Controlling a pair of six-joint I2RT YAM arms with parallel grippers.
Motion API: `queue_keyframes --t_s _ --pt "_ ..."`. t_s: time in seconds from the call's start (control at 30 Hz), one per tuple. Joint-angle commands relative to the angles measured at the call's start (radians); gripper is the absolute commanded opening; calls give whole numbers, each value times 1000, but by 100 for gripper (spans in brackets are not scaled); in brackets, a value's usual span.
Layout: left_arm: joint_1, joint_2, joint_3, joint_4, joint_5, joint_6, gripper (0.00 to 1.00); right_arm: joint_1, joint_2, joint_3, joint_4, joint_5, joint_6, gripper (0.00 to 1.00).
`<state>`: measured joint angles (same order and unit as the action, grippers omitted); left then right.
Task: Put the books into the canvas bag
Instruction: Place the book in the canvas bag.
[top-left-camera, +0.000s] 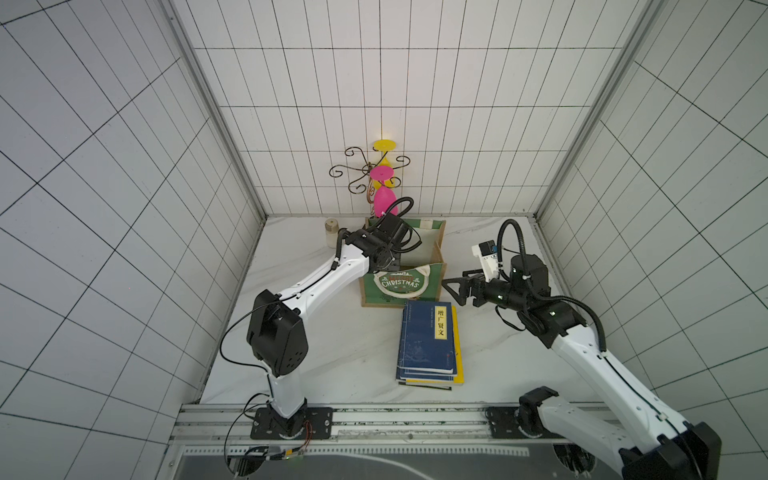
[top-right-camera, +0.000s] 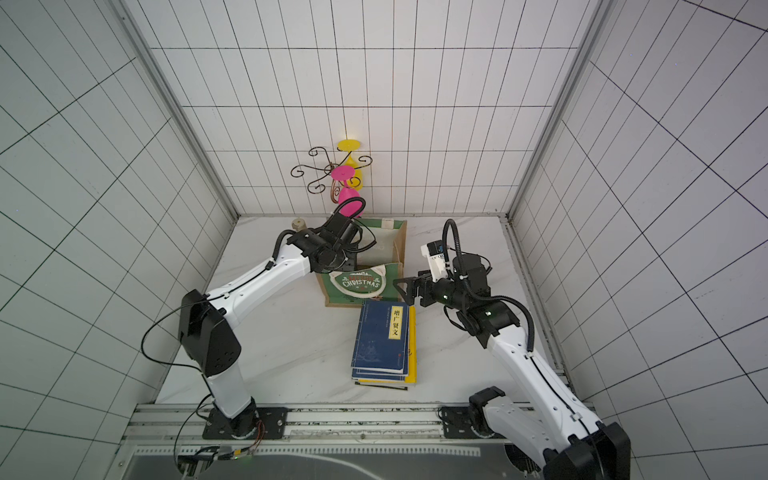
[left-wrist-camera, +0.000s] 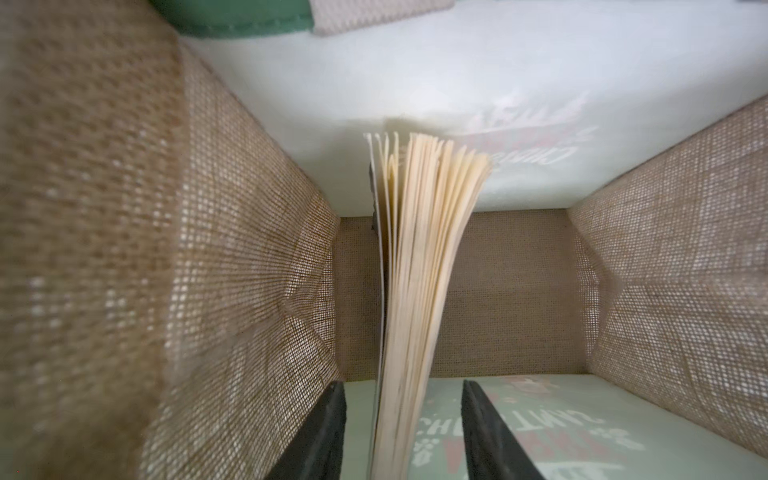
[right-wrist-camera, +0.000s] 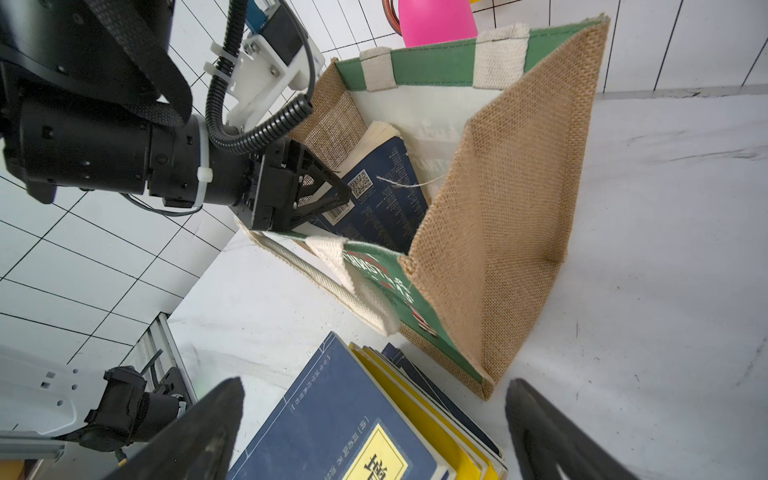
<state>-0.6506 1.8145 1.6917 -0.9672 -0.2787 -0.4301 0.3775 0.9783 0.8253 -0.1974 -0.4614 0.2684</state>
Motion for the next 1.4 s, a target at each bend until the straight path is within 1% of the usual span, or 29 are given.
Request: queue_keyframes --t_s 0.0,0.1,0.3,0.6,0.97,1.2,1.3,1.37 --pt "7 22 36 -3 -11 3 50 -8 7 -46 15 -10 -3 99" --pt "6 24 46 -2 -11 7 51 -8 4 -46 15 -10 -2 99" --pt "8 40 81 -7 -20 21 55 -8 7 -48 14 -11 0 99" --pt "18 78 140 -19 -39 45 56 -8 9 -48 15 -8 -1 99" --pt "18 105 201 -93 -193 26 56 -8 23 -40 24 -14 4 99" --pt "17 77 169 -45 -198 38 62 -8 26 -43 27 -13 6 99" --pt "18 71 173 -39 -203 36 69 -8 25 -43 27 -11 6 99" --pt "18 63 167 -22 -194 42 71 -8 25 -44 27 -10 6 99"
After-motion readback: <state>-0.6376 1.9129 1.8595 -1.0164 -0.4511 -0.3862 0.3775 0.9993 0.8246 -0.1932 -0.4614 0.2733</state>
